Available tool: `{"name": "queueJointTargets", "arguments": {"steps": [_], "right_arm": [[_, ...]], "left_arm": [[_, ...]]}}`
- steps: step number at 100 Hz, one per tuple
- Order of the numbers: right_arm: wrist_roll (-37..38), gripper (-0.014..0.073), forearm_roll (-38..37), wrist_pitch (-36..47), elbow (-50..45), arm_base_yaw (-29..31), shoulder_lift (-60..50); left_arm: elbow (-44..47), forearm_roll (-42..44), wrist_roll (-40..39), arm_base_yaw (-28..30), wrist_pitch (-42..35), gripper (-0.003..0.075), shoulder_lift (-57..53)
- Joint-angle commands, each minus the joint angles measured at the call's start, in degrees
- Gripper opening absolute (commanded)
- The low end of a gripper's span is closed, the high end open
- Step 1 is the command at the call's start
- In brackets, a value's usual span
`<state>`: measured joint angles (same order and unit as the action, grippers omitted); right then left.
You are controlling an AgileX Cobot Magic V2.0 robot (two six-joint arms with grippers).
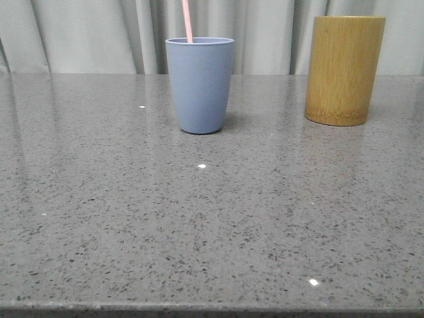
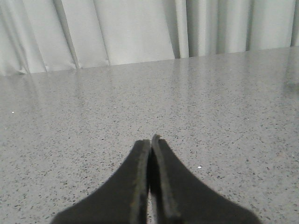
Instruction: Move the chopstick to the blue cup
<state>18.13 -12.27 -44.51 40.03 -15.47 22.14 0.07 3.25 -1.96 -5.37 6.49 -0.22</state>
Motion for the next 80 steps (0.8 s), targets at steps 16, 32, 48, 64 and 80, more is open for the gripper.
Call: {"name": "queueJointTargets", "arguments": {"steps": [16, 32, 48, 64, 80], "right_arm": [[-0.2, -0.0066, -1.4, 4.0, 1.0, 0.3, 0.4], [-1.3, -0.0066, -4.8, 10.4, -3.3, 0.4, -1.2], [-5.0, -0.0066, -4.1, 21.1, -12.0, 1.1, -6.7], [-10.0, -0.0066, 1.4, 26.8, -20.0, 5.7, -13.9], [-13.6, -0.0066, 7.0, 29.7, -26.6, 11.8, -21.1]], "left_arm": [[0.5, -0.2, -0.6, 0.0, -5.0, -0.0019, -2.0], [0.5, -0.2, -0.6, 0.0, -5.0, -0.0019, -2.0], [0.5, -0.2, -0.6, 0.0, -5.0, -0.0019, -2.0], [0.5, -0.2, -0.6, 0.0, -5.0, -0.0019, -2.0], [0.5, -0.2, -0.6, 0.0, -5.0, -0.0019, -2.0]]}}
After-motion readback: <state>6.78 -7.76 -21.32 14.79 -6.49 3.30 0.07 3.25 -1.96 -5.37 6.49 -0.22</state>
